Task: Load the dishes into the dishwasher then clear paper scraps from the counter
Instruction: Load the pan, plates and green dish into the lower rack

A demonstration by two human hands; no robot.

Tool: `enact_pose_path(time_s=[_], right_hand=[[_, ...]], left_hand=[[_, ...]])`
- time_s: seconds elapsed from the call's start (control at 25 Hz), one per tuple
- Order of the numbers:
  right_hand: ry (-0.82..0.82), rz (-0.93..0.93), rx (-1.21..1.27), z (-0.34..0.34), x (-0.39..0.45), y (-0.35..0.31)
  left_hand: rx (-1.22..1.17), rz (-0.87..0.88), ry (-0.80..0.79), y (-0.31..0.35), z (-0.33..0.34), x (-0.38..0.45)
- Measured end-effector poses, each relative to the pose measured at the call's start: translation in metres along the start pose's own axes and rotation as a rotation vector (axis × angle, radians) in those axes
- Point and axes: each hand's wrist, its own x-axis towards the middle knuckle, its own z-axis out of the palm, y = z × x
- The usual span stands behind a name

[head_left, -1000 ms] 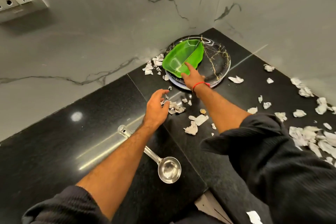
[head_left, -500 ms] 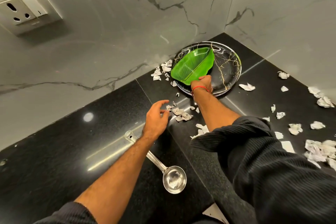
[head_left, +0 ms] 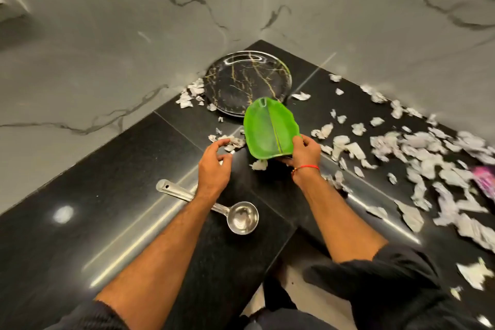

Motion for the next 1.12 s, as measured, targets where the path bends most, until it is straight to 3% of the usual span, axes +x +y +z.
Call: enact_pose_path(time_s=[0.2,0.36,0.56,0.88,1.12], right_hand=[[0.086,-0.218,-0.129,-0.123,-0.098,0.003],[0.155,-0.288,-0.099,-0.214,-0.18,0.004],[0.356,-0.283,-0.055,-0.312,-0.261,0.018],[0.782,-0.2,0.095,-0.498,-0.412,0.074],[1.02,-0.062,0.218,-0.613,-0.529,0.157]], left_hand=[[-0.11,0.177,-0.142,0.029,0.013,-0.055],[-0.022,0.231,-0.374,0.055,0.054,-0.097],[0.072,0.38,-0.686,0.08,0.11,-0.174],[0.133,0.332,-1.103,0.098,0.206,-0.364],[0.222,0.392,-1.267,0.097,0.268,-0.54]])
